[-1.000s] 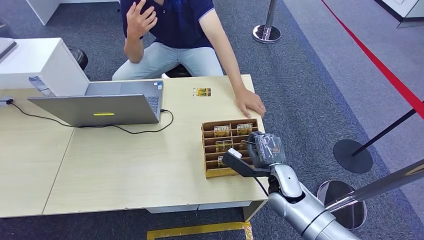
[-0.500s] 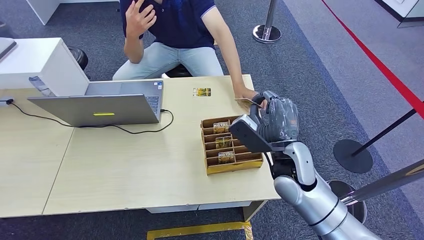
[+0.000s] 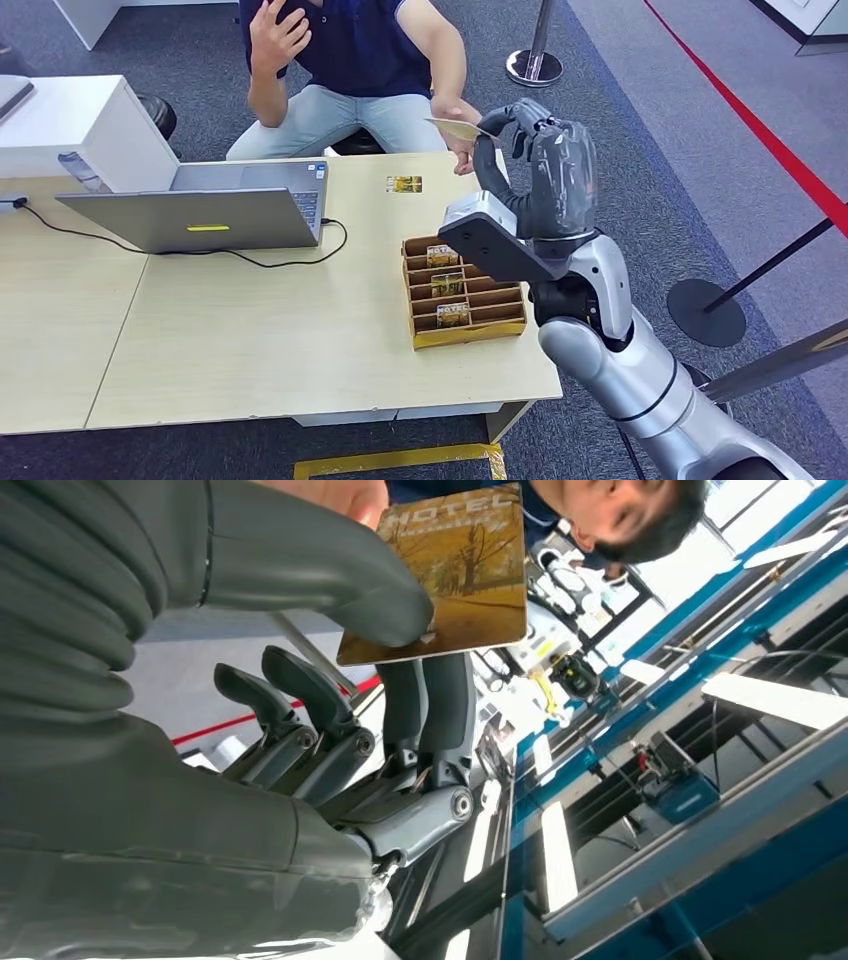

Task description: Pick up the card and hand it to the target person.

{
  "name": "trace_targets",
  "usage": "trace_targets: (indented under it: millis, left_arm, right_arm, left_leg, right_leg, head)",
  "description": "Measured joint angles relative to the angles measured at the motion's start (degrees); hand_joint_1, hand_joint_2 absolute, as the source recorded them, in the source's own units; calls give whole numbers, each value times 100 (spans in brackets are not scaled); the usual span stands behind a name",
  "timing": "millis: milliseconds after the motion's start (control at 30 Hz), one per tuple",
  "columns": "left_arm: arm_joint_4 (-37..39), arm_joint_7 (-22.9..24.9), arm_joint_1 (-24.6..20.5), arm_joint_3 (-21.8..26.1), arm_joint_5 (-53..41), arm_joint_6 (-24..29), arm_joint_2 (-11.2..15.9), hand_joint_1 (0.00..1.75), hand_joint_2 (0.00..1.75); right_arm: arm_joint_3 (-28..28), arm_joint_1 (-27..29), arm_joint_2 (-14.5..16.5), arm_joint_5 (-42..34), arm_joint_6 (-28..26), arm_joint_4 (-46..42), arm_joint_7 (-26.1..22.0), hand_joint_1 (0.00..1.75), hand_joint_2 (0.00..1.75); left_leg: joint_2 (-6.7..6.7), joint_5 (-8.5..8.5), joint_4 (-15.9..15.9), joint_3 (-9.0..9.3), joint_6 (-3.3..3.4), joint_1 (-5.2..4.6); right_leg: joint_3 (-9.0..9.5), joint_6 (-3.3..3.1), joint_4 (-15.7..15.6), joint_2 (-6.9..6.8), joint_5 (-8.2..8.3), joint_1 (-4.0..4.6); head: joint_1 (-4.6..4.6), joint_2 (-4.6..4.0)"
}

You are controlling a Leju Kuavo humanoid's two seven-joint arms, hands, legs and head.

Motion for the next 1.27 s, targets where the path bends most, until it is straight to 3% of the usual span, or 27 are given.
trace_targets:
  millis: [333,700,800,833,867,933,1000,1267]
  left_arm:
    - [0,159,-77,-275,0,-69,-34,0,0]
    - [0,259,-77,-546,0,-117,-35,0,0]
    - [0,274,-82,-570,0,-116,-47,0,131]
    - [0,277,-88,-572,0,-116,-53,0,175]
    - [0,279,-94,-573,0,-116,-59,0,175]
    - [0,284,-105,-577,0,-116,-68,0,87]
    - [0,292,-110,-587,0,-101,-74,0,0]
    - [0,183,-111,-673,22,-99,-82,0,0]
  right_arm:
    - [339,-352,635,-107,-618,1424,-425,164,175]
    - [580,-622,1019,-129,-724,2741,-548,164,175]
    - [622,-640,1090,-178,-757,2905,-637,41,175]
    - [636,-645,1109,-188,-764,2942,-651,0,131]
    - [649,-651,1129,-198,-766,2984,-661,0,87]
    - [668,-656,1166,-222,-765,3067,-681,0,0]
    - [677,-661,1202,-258,-767,3141,-715,0,0]
    - [720,-677,1279,-415,-817,3408,-778,0,0]
  left_leg:
    - [-8,1,0,-3,0,0]
    - [-8,1,0,-3,0,0]
    - [-7,2,0,-2,0,0]
    - [-7,2,0,-2,0,0]
    - [-7,2,0,-2,0,0]
    - [-7,2,0,-2,0,0]
    - [-6,2,0,-2,0,0]
    - [-6,2,0,-1,0,-1]
  right_leg:
    - [-1,0,0,-4,0,0]
    - [-5,0,0,-4,0,0]
    - [-5,0,0,-2,0,0]
    - [-5,0,0,-1,0,0]
    - [-5,0,0,-1,0,0]
    - [-5,0,0,-1,0,0]
    - [-5,0,0,-1,0,0]
    - [-5,0,0,-1,0,0]
  head:
    - [1,0]
    - [0,0]
    - [0,0]
    - [-1,0]
    - [-1,0]
    - [-1,0]
    - [-1,0]
    - [-1,0]
